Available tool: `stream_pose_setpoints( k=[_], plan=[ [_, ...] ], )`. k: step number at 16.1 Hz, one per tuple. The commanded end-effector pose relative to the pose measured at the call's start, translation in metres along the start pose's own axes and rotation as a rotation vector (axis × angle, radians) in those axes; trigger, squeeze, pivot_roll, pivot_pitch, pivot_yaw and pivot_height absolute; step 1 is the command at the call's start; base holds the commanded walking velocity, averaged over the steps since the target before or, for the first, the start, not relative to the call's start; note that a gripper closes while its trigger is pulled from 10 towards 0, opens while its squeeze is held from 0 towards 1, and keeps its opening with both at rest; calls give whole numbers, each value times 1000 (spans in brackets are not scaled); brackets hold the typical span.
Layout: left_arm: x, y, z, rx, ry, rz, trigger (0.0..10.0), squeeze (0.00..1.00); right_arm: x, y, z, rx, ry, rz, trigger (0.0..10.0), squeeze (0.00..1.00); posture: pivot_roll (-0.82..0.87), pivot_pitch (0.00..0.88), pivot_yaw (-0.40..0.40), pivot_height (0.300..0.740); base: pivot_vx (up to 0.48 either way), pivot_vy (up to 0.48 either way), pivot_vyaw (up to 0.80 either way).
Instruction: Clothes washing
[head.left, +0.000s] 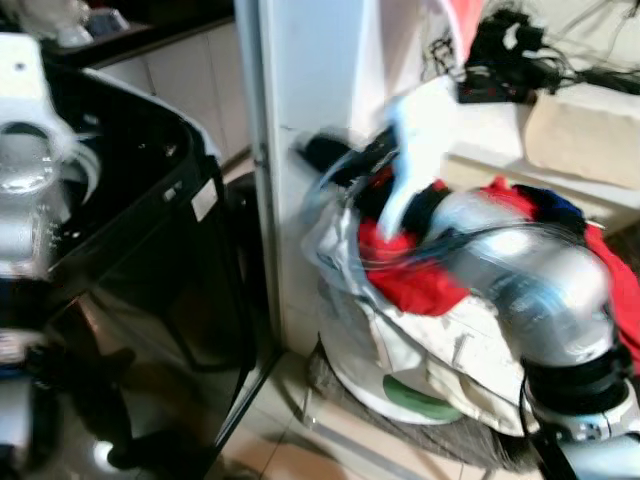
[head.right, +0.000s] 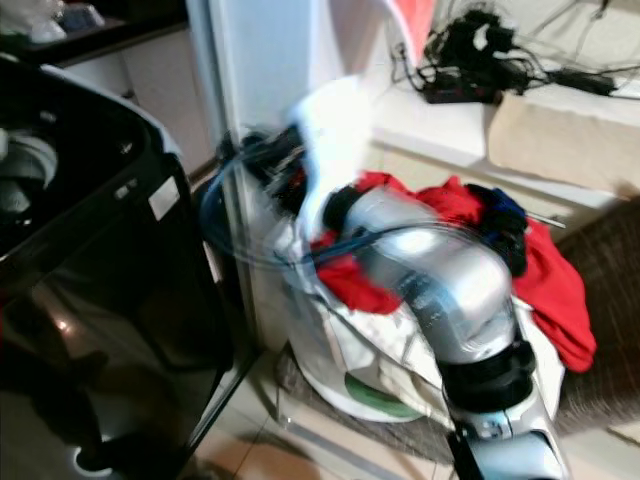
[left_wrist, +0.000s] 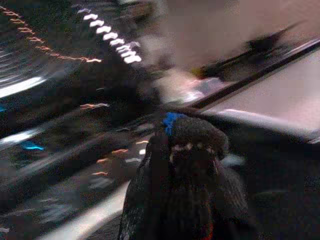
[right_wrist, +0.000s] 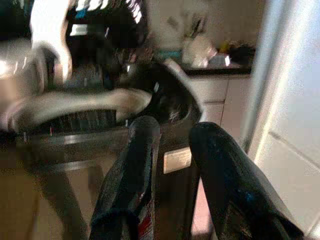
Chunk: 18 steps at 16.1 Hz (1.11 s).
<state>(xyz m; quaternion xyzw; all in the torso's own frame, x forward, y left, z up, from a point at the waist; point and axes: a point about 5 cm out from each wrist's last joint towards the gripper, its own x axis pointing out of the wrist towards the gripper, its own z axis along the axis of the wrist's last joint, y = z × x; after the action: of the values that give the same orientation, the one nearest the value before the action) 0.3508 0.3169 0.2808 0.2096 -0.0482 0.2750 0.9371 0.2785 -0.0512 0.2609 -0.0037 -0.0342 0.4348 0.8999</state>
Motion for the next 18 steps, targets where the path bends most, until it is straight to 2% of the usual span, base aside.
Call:
stream_pose_setpoints(
  k=[1, 3, 4, 5, 6, 7, 9, 18],
  plan=[
    [7, -3, -9, 81, 22, 27, 10000, 0, 1, 8, -1, -1, -9, 48, 10000, 0, 17, 0, -24, 740, 0, 0, 0],
    [12, -2, -25, 226, 61, 24, 10000, 0, -2, 22, 0, 38, -23, 152, 10000, 0, 8, 0, -15, 740, 0, 0, 0],
    [14, 0, -27, 251, 69, 32, 10000, 0, -3, 24, 0, 31, -21, 165, 10000, 0, 7, 0, -14, 740, 0, 0, 0],
    [15, 3, -39, 312, 127, 20, 10000, 0, -6, 25, -4, 10, -11, 181, 10000, 0, 3, 0, -8, 740, 0, 0, 0],
    [16, 5, -42, 293, 151, 6, 10000, 0, -8, 25, -6, 2, -5, 181, 10000, 0, -2, 0, -4, 740, 0, 0, 0],
    [16, 5, -44, 273, 168, -6, 10000, 1000, -8, 24, -6, -1, -4, 178, 10000, 0, -2, 0, -4, 740, 0, 0, 0],
    [18, 7, -47, 252, 194, -25, 10000, 1000, -9, 23, -7, -5, -4, 175, 10000, 0, -1, 0, -6, 740, 0, 0, 0],
    [22, 13, -46, 282, 217, -79, 10000, 1000, -9, 20, -9, -10, 14, 177, 10000, 0, 12, 0, -19, 740, 0, 0, 0]
  ],
)
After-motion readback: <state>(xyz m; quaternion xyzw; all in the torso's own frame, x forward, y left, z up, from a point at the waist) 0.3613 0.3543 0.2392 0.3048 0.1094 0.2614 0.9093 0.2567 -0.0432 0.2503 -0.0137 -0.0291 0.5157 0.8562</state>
